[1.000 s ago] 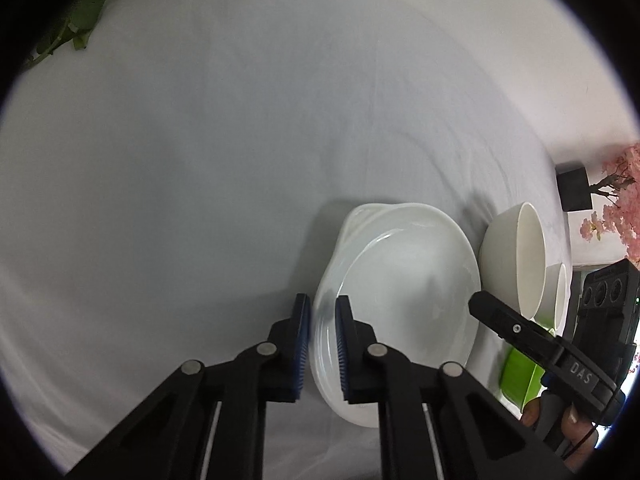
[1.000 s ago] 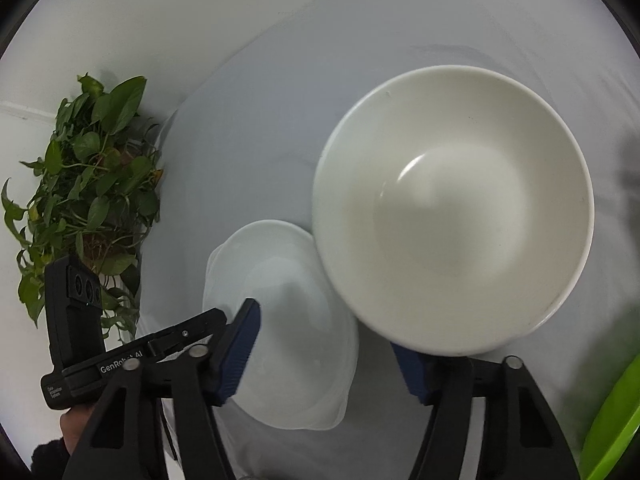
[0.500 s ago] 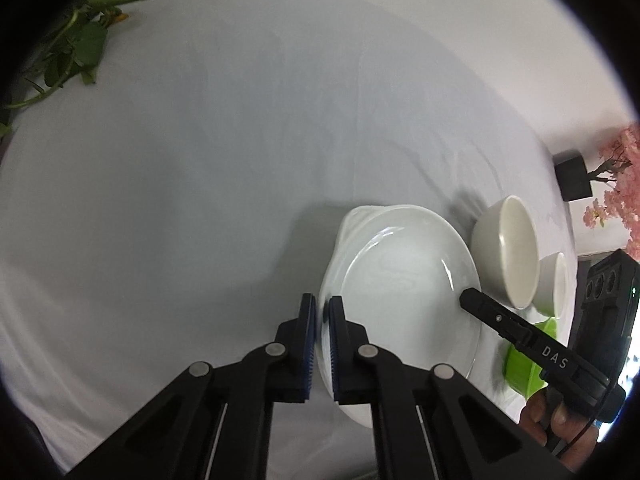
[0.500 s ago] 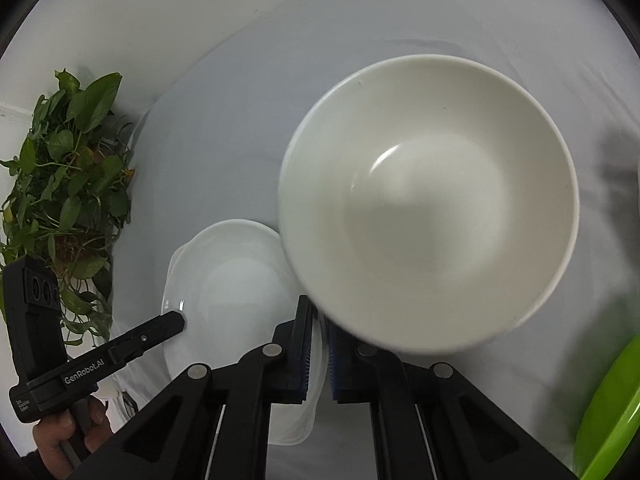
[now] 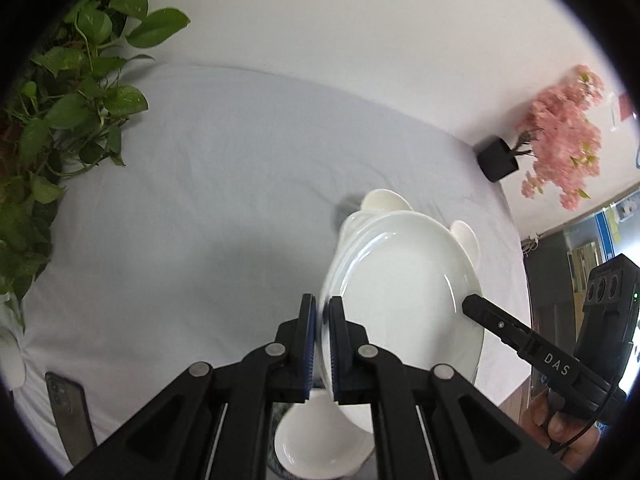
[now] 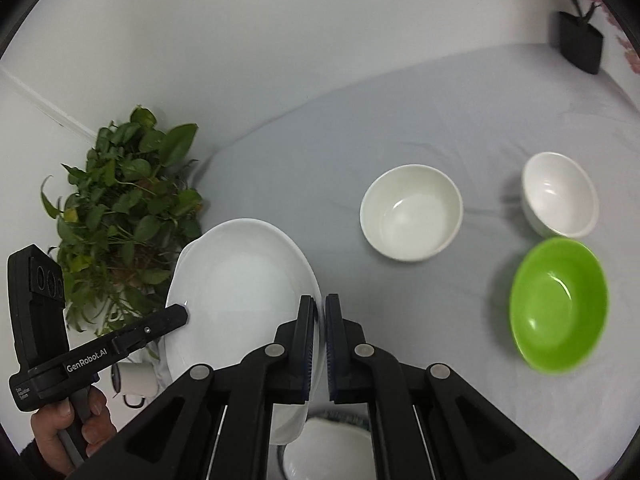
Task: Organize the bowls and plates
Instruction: 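Lower the small white plate onto the large white plate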
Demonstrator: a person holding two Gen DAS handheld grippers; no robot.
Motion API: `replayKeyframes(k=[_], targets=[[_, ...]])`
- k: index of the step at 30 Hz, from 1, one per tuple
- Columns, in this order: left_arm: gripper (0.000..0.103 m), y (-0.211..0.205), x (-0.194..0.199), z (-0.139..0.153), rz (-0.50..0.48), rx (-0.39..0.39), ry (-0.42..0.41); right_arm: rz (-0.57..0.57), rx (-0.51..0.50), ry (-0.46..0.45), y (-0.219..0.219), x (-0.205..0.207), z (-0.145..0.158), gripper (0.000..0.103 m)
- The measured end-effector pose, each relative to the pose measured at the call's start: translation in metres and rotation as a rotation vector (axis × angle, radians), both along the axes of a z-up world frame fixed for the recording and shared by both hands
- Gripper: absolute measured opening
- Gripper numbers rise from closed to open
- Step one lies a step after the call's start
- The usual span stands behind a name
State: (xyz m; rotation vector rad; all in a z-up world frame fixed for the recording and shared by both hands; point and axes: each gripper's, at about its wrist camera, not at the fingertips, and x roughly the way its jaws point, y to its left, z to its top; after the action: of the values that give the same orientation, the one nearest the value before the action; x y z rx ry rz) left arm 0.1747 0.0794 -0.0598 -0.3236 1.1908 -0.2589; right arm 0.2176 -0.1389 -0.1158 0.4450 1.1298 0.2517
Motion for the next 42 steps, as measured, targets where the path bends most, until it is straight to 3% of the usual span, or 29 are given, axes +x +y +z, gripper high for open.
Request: replayKeyframes(k=[8,14,23,34,42], targets=[[0.005,-0.019,-0.062,0.033,-0.052,-0.013,-0.013,-0.039,-0.023,-0.024,-0.013,-0.093,0.067,0.003],[0.005,-0.033,-0.095,0.027,-0.074,-0.003,0.020,-0.078,-0.016,0.009,-0.037,-0.150,0.069,0.003],[0.005,-0.040,-0.113,-0.005,-0.067,0.019,0.069,-0.071,-0.010,0.082,-0.046,-0.179,0.020,0.003],[0.005,-0.033,-0.114,-0.058,-0.042,0.037,0.141,-0.065,0.014,0.169,-0.045,-0.175,-0.048,0.003],[0.005,-0.030,-0.105,-0.107,-0.053,0.037,0.187,-0.121,0.041,0.212,-0.039,-0.173,-0.111,0.004]])
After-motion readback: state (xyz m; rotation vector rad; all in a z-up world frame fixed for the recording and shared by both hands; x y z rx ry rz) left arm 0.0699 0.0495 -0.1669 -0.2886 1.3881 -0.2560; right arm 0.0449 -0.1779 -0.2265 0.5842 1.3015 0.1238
